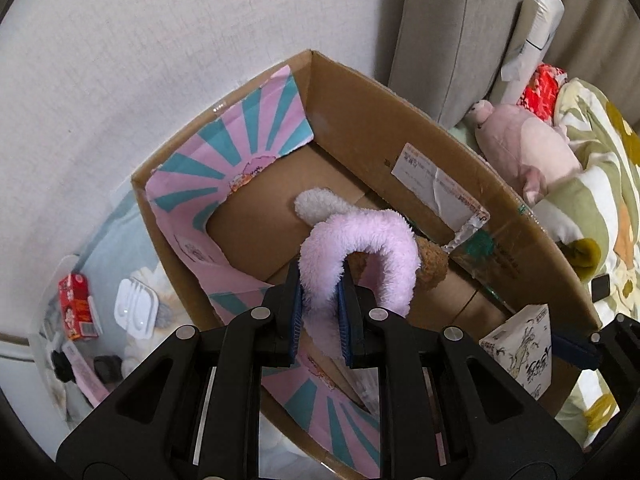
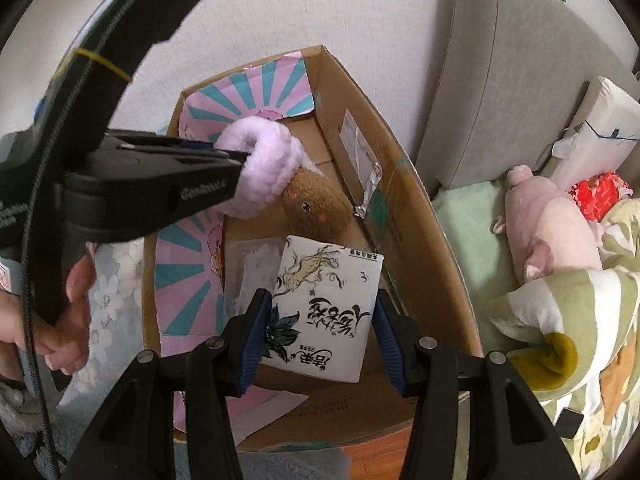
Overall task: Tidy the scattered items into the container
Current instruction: 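Carry headband and card into the cardboard box and release both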
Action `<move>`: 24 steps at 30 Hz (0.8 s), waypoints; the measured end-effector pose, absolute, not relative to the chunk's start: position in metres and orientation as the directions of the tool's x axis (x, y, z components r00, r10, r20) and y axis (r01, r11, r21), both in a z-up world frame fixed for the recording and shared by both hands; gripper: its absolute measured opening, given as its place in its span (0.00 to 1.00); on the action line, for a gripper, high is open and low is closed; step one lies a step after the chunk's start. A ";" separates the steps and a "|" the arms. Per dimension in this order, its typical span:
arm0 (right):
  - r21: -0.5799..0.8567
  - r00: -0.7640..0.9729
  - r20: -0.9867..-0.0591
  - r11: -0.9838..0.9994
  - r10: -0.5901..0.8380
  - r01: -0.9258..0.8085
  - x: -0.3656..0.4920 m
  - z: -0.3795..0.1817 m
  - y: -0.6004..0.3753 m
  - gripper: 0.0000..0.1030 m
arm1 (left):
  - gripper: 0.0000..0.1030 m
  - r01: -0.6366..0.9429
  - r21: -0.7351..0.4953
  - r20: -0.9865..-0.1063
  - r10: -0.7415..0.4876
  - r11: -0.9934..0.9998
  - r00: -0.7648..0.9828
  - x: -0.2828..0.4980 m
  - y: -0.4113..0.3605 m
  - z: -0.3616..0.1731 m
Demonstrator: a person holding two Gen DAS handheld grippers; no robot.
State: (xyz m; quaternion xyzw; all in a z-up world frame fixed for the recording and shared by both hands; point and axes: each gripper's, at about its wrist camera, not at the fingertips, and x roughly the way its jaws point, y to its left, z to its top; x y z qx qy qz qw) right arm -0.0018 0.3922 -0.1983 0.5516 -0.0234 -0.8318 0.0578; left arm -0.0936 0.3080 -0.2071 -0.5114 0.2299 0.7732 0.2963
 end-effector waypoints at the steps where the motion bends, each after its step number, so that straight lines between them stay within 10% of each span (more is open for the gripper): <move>1: 0.109 -0.380 -0.916 -0.991 -0.129 0.075 -0.002 -0.199 0.393 0.46 | 0.32 -0.689 0.041 -0.929 0.226 -0.723 -0.293 -0.095 0.308 -0.205; 3: 0.138 -0.367 -0.916 -0.986 -0.161 0.089 -0.003 -0.199 0.393 0.48 | 0.99 -0.667 0.033 -0.928 0.225 -0.745 -0.297 -0.099 0.305 -0.200; 24: 0.145 -0.472 -0.866 -0.986 -0.165 0.080 0.016 -0.169 0.394 0.61 | 0.99 -0.628 -0.011 -0.849 0.339 -0.778 -0.405 -0.082 0.273 -0.131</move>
